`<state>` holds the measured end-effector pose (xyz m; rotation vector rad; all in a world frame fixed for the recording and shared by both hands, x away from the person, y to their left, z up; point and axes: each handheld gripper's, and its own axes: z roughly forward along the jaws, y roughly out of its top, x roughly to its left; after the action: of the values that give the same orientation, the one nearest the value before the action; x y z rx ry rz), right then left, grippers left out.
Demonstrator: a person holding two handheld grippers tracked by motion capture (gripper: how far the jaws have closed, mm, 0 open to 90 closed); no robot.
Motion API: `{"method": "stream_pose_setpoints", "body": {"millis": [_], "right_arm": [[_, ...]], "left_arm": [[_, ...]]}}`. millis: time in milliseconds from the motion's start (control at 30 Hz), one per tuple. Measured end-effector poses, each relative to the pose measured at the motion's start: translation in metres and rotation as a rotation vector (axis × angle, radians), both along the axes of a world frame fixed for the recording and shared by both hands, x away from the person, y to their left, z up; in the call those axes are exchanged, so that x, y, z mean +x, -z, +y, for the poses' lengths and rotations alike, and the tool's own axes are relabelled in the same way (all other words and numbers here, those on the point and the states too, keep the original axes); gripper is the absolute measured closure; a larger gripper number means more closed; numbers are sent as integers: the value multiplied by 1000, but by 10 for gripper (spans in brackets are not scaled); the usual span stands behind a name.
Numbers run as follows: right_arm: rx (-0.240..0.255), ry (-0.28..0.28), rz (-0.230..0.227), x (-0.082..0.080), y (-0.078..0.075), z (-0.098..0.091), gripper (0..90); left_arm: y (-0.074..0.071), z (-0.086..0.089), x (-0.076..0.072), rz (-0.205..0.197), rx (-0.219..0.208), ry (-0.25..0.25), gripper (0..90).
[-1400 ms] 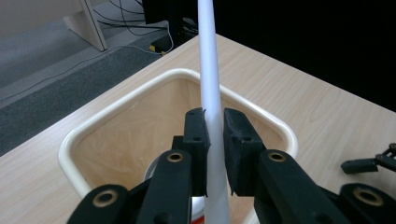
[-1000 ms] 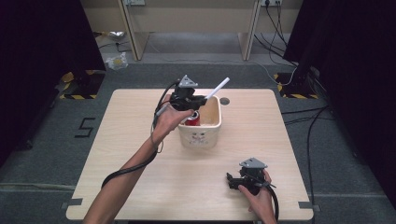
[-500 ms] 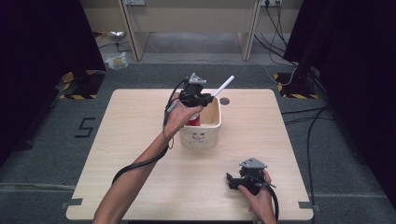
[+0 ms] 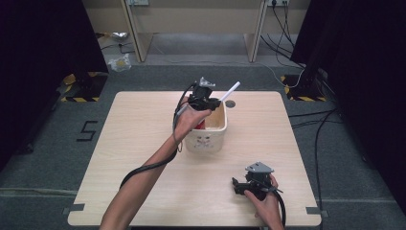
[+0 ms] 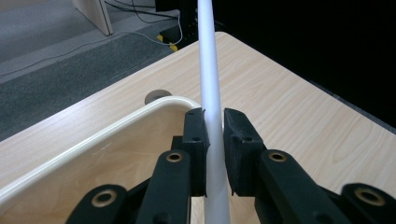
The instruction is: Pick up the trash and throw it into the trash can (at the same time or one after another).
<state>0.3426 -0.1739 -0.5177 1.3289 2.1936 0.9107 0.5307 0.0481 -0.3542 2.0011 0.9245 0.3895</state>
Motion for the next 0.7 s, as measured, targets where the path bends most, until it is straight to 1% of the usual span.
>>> {"method": "stream_pose_setpoints", "body": {"millis": [100,367,467,600,700], "right_arm": [[0,-2,0,0,0,0,91],[2,-1,2,0,0,0,91],[2,-1,2,0,0,0,91],[2,-1,2,0,0,0,92],[2,0,2,0,0,0,92]], "left_arm": [[3,-2,1,10,4,-2,792],[10,-4,4,37,39,-10,786],[10,-5,5,49,55,-1,780],[11,-5,4,55,68,-7,775],[12,-5,5,67,80,-2,775]]}}
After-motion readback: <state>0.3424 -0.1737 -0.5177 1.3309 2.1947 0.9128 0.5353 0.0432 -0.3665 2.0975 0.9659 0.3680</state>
